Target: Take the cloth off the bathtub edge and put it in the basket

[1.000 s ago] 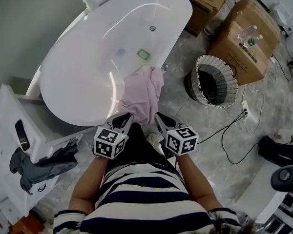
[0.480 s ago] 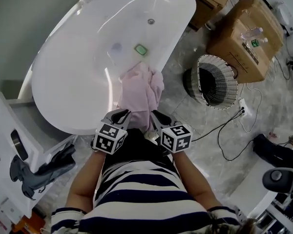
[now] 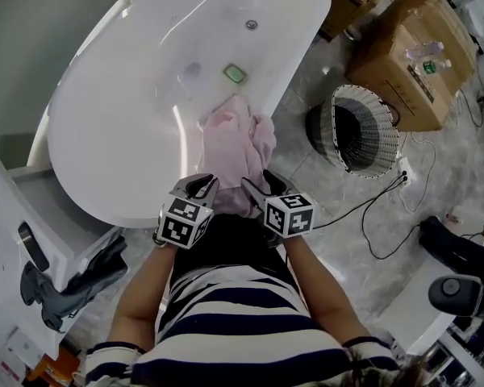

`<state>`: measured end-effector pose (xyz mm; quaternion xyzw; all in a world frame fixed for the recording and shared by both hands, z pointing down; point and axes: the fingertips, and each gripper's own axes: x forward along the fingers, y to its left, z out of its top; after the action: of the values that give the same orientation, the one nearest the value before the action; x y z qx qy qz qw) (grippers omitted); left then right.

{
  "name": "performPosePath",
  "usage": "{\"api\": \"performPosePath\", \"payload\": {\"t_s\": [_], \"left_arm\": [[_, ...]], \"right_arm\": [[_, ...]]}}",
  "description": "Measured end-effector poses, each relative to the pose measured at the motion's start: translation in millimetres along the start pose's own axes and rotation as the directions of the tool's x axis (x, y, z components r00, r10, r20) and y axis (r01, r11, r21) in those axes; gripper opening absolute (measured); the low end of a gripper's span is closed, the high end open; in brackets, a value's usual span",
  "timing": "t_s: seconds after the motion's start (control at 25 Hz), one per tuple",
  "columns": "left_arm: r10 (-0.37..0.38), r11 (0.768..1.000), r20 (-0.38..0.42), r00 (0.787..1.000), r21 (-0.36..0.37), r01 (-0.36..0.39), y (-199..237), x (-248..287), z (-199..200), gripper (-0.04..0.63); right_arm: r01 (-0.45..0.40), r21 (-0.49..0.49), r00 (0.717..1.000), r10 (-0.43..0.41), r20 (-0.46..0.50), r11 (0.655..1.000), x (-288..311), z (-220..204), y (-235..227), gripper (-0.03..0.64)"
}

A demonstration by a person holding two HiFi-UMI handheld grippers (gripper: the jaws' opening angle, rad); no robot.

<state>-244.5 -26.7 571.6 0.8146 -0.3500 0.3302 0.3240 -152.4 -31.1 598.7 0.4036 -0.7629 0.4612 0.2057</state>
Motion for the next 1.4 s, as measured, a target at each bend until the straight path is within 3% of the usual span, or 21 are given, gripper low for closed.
{"api": "performPosePath", "payload": {"t_s": [0.28,0.64,0.72,0.84,1.08,1.4], "left_arm": [[-0.014,1.0,-0.022,1.0,-0.011,0.013,7.6,6.6,-6.0,0.04],[-0.041,0.999,-0.038,0.998,-0.022,0.04,16.2,6.9,-11.9,0.04],[-0.052,0.998,-0.042,0.998,-0.023,0.051,16.0,7.1,-12.6,0.039],[-0.07,0.997,-0.042,0.997,-0.03,0.069,16.6,7.7,-12.0,0.04],[-0.1,0.994,-0.037,0.994,-0.052,0.098,24.6,6.5,-9.4,0.039],[-0.125,0.99,-0.024,0.992,-0.062,0.123,23.4,0.3,-4.7,0.04]], "right_arm": [[0.038,0.054,0.997,-0.034,-0.072,0.998,25.4,-9.0,-14.0,0.337],[0.012,0.211,0.99,0.019,-0.143,0.977,47.1,-21.6,-14.1,0.339],[-0.014,0.255,0.986,0.056,-0.157,0.967,49.0,-22.6,-11.2,0.334],[-0.053,0.284,0.983,0.1,-0.155,0.957,49.3,-19.5,-1.4,0.24],[-0.002,0.219,0.99,0.033,-0.135,0.976,44.1,-18.3,3.2,0.168],[0.058,-0.028,0.994,-0.061,-0.095,0.998,27.1,1.9,19.7,0.103]]}}
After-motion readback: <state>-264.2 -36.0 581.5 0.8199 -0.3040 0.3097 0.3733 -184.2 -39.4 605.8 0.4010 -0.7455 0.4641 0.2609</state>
